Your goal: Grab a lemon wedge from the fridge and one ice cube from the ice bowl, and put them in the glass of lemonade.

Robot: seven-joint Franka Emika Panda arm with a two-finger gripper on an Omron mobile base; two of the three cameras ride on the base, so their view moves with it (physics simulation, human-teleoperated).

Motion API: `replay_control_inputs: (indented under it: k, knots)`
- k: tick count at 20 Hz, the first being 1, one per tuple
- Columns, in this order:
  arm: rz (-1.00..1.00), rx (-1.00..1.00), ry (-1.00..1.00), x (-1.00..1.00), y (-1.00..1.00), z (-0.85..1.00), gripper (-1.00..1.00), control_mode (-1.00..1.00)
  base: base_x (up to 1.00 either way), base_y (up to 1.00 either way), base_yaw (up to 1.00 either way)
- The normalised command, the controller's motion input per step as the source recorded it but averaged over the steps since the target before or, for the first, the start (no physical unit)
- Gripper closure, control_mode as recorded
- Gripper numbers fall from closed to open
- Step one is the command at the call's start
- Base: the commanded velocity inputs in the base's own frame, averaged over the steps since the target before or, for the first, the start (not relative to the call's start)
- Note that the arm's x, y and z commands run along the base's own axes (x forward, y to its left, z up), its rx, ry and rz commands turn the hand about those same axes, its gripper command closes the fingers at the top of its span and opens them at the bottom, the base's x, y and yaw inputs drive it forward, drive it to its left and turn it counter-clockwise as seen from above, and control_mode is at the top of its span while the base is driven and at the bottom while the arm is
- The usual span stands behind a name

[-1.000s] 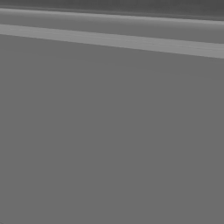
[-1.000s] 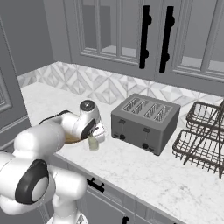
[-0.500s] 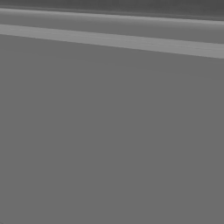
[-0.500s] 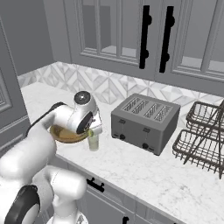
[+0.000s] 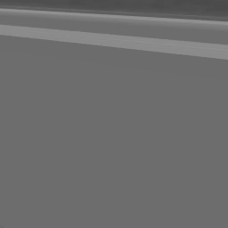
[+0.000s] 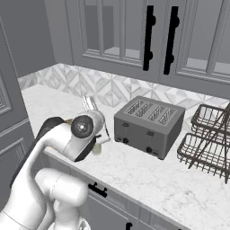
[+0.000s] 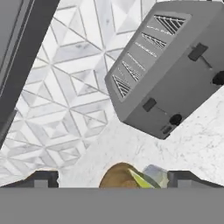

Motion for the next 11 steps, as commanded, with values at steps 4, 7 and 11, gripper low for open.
replay_control_inputs:
  k: [4,7,11]
  knots:
    - [0.01,0.14,-0.51,-1.0,-0.46,1.0,-1.0,-1.0,0.0,0.0,0.0]
    - [0.04,0.19,-0.45,-1.0,-0.4,1.0,-1.0,-1.0,0.0,0.0,0.0]
    - [0.07,0.21,-0.36,-0.99,-0.31,1.0,-1.0,-1.0,0.0,0.0,0.0]
